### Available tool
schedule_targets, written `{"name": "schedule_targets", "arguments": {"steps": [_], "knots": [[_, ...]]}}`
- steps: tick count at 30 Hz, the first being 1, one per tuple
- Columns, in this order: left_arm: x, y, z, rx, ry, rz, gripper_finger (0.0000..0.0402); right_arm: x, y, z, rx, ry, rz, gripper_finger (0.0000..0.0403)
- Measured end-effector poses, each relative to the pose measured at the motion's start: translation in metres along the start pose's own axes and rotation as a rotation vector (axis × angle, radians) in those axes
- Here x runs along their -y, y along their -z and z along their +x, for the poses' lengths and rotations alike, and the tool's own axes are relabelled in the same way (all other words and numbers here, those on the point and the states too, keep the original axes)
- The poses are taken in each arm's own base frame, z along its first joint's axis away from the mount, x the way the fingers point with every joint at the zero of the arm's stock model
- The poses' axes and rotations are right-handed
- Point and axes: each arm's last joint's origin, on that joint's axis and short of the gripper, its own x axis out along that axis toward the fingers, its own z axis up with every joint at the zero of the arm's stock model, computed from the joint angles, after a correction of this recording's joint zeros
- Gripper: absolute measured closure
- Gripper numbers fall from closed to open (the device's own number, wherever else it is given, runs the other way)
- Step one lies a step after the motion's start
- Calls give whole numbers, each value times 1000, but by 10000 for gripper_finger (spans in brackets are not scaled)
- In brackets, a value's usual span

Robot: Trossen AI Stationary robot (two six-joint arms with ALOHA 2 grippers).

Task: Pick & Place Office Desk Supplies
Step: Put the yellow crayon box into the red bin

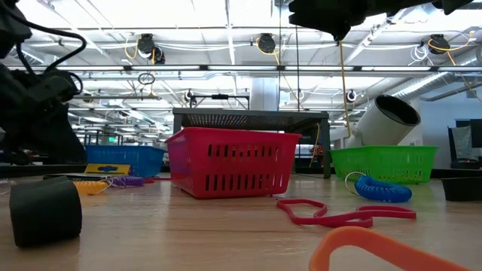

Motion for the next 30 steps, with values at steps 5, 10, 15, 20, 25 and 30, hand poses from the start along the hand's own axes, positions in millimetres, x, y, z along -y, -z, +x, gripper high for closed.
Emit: {"name": "schedule_targets", "arguments": {"steps": [5,10,15,20,25,30], "knots": [[0,-5,3,18,-10,-3,261,0,0,0,0,0,0,236],[1,-9,6,-2,-8,0,261,0,0,0,0,0,0,236],[-1,-12,9,-10,-26,-5,261,0,0,0,0,0,0,236],[-3,-15,11,-4,-44,-9,261,0,0,0,0,0,0,236],[-4,-17,12,-5,-55,-11,261,0,0,0,0,0,0,236],[-5,-19,14,-27,-47,-9,261,0,0,0,0,0,0,236]]}}
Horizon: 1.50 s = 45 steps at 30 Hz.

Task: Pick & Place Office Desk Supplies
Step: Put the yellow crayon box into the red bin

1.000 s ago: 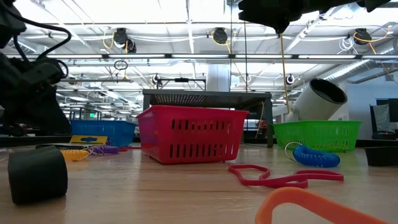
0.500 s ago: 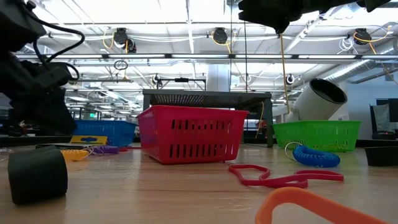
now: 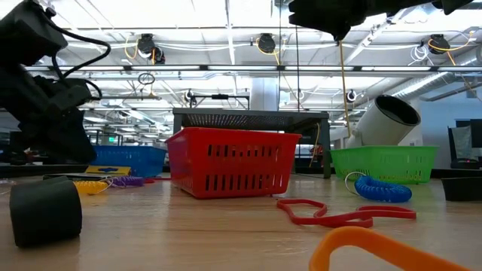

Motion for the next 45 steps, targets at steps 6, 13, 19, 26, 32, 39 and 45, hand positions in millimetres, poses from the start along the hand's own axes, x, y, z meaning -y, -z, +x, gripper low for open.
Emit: {"name": "schedule_targets", "arguments": {"steps": [6,13,19,26,32,39,45], "knots": [[1,5,10,-50,40,-1,261,0,0,0,0,0,0,236],[-11,21,29,-31,121,-41,261,0,0,0,-1,-1,-1,236],[-6,18,29,8,165,35,264,0,0,0,-5,-1,-4,236],[-5,17,29,21,178,70,374,0,0,0,-5,-1,-3,236],[-3,16,28,43,190,97,398,0,0,0,-5,-1,-3,236],[8,8,25,128,296,105,399,0,1,0,-6,-1,-3,236],[14,3,22,163,380,111,399,0,1,0,-6,-1,-3,236]]}}
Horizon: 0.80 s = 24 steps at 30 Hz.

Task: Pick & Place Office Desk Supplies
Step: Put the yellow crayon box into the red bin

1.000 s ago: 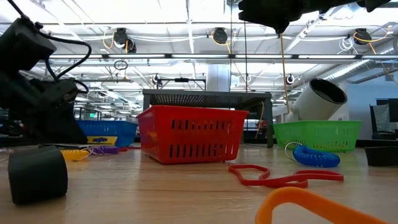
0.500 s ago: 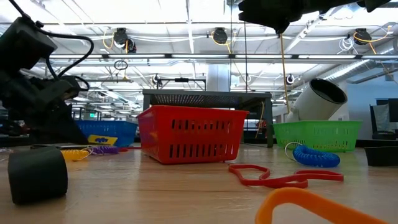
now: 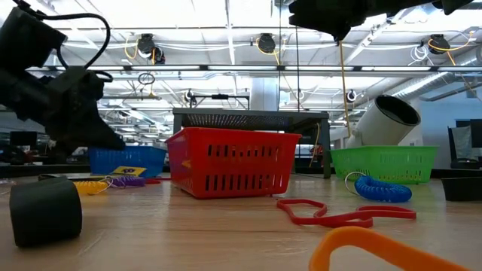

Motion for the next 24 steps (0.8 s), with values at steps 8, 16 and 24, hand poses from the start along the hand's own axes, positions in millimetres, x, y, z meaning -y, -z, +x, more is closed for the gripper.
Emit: {"name": "schedule_targets", "arguments": {"steps": [8,16,24], "knots": [[3,2,0,-78,97,110,354,0,1,0,-5,0,-2,236],[33,-25,3,-78,213,226,287,1,1,1,-9,7,-4,236],[64,-77,4,-329,-6,424,230,6,3,4,-17,26,14,236]]}}
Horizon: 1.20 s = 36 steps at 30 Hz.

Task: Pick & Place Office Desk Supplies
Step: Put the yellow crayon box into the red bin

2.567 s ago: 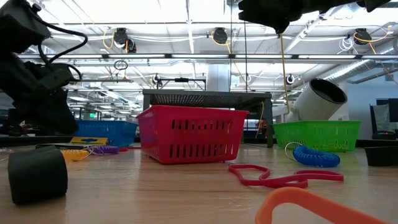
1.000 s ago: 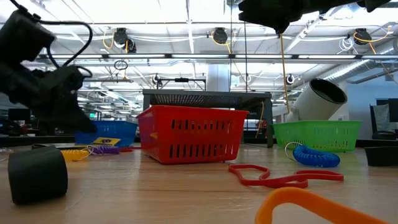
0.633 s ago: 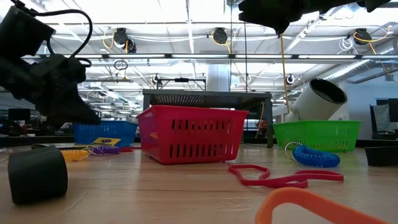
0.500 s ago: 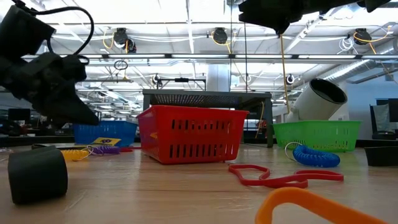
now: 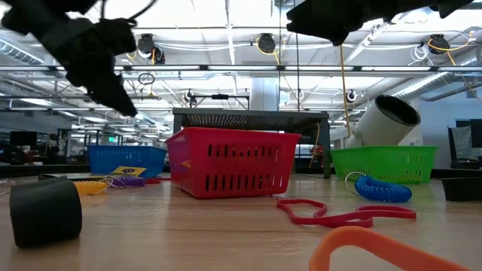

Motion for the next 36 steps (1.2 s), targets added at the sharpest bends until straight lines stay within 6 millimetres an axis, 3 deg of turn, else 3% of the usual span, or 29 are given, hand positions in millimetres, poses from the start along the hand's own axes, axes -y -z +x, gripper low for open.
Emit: {"name": "schedule_targets", "arguments": {"steps": [4,10,21,26,36], "knots": [[0,-26,2,-118,-27,69,230,0,0,0,1,0,0,236],[3,-48,31,-239,48,183,242,0,1,0,-8,0,-9,236],[-5,-52,83,-573,46,331,242,0,2,0,-19,0,-16,236],[-7,-56,91,-598,18,392,242,0,4,0,-35,-1,-11,236],[-19,-54,88,-668,-14,392,242,0,8,0,-76,1,-1,236]]}}
